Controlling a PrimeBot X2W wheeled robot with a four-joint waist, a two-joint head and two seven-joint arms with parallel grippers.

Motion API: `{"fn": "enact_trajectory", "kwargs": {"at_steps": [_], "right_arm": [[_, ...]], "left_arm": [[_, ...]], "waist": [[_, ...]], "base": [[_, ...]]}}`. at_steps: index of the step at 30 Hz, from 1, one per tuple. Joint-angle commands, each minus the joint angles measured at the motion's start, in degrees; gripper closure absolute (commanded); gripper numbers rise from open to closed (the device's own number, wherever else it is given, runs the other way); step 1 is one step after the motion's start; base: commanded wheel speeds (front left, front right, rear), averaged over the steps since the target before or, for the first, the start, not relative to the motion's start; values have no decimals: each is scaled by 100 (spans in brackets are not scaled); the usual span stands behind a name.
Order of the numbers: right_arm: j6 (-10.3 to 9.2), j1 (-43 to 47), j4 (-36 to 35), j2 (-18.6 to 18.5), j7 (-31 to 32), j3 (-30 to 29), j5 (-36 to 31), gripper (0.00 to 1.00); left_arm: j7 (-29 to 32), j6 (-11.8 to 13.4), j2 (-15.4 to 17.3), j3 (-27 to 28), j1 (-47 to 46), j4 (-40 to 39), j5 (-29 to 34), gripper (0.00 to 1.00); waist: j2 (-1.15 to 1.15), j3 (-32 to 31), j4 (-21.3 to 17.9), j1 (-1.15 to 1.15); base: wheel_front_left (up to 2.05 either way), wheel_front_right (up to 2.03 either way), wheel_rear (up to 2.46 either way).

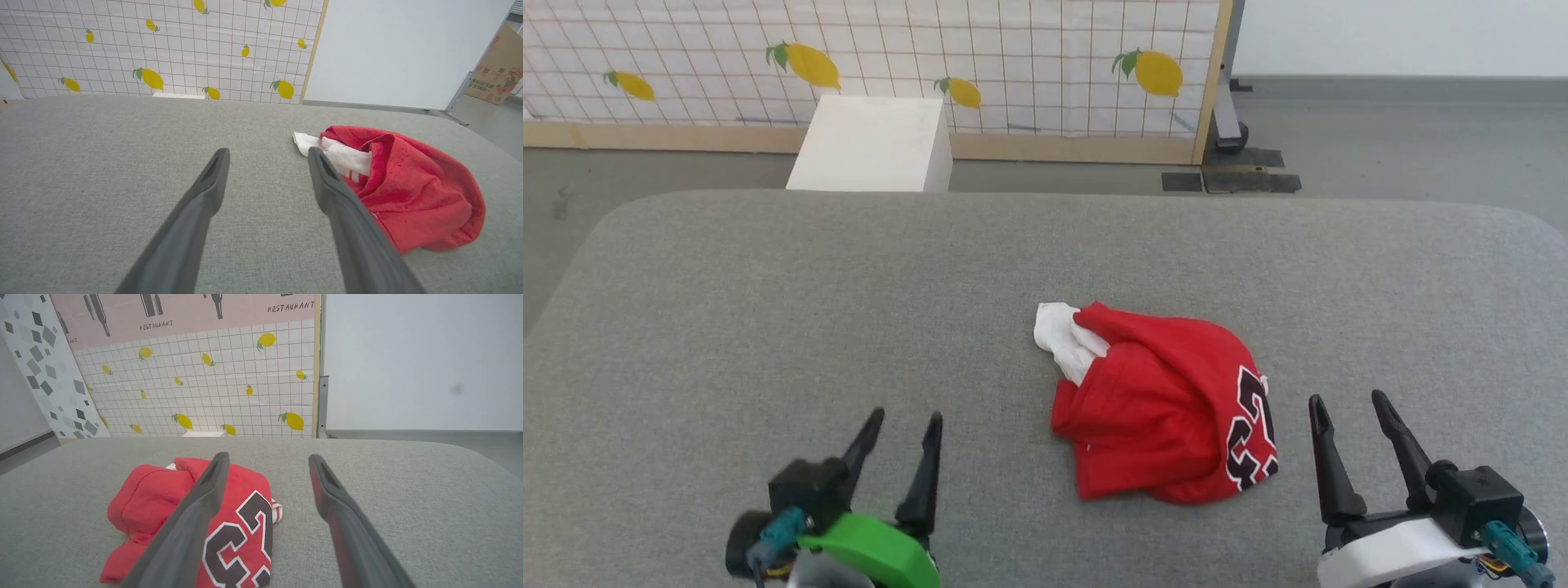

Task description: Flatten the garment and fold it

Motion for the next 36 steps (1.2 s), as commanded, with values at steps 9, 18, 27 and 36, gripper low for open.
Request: {"fn": "enact_trajectory", "kwargs": {"at_steps": [9, 18, 27, 36], "right_arm": [[-9, 84, 8, 1, -29, 58, 48, 0], [-9, 15, -21, 1, -29, 101, 68, 0], [-9, -289, -130, 1, -29, 119, 71, 0], [-9, -627, -229, 1, -29, 127, 269, 0]], "left_arm": [[-21, -418, -412, 307, 279, -85, 520, 0], [-10, -679, -462, 437, 53, -21, 715, 0], [1496, -1142, -26, 71, -1422, 39, 410, 0], [4038, -1223, 742, -1153, -3760, 325, -1073, 0]], "waist": [[0, -11, -26, 0], [0, 241, -207, 0], [0, 954, -728, 0], [0, 1693, -1358, 0]], "base": [[0, 0, 0], [0, 0, 0], [0, 0, 0], [0, 0, 0]]}}
